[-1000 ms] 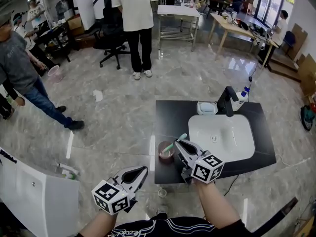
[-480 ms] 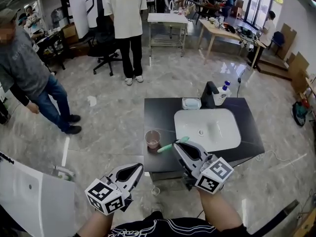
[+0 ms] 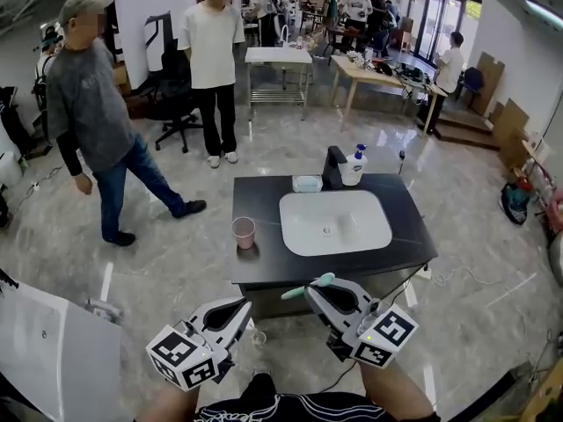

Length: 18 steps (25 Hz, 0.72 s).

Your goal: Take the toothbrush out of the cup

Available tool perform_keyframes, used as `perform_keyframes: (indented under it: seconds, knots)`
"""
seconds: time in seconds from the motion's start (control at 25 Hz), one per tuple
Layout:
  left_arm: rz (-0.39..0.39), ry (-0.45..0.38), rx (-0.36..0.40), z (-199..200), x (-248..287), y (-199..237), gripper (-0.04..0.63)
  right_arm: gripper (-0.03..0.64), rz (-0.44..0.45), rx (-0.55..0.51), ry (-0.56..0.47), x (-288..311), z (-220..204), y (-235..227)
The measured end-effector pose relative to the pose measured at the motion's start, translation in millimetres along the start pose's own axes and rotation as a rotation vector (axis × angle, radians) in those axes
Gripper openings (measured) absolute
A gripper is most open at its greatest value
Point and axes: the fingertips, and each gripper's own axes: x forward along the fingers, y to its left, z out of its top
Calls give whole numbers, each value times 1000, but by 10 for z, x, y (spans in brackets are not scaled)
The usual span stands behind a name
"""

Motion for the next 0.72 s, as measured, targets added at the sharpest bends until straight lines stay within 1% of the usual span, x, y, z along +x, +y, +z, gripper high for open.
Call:
perform_keyframes:
  seconds: [0.16, 0.28, 0.48, 0.72]
  knots:
    - [-24, -8, 25, -59, -113, -486, 5, 37, 12, -6, 22, -397, -43, 291]
    - [-33, -15, 34, -148, -177, -767, 5, 37, 17, -15, 36, -655, -129, 450]
    - [-30, -19, 46, -321, -249, -1061, 6, 37, 13, 3, 54, -974, -338, 584]
    - [-55, -24, 74, -386, -295, -1357, 5, 37, 1, 18, 67, -1205, -475, 726]
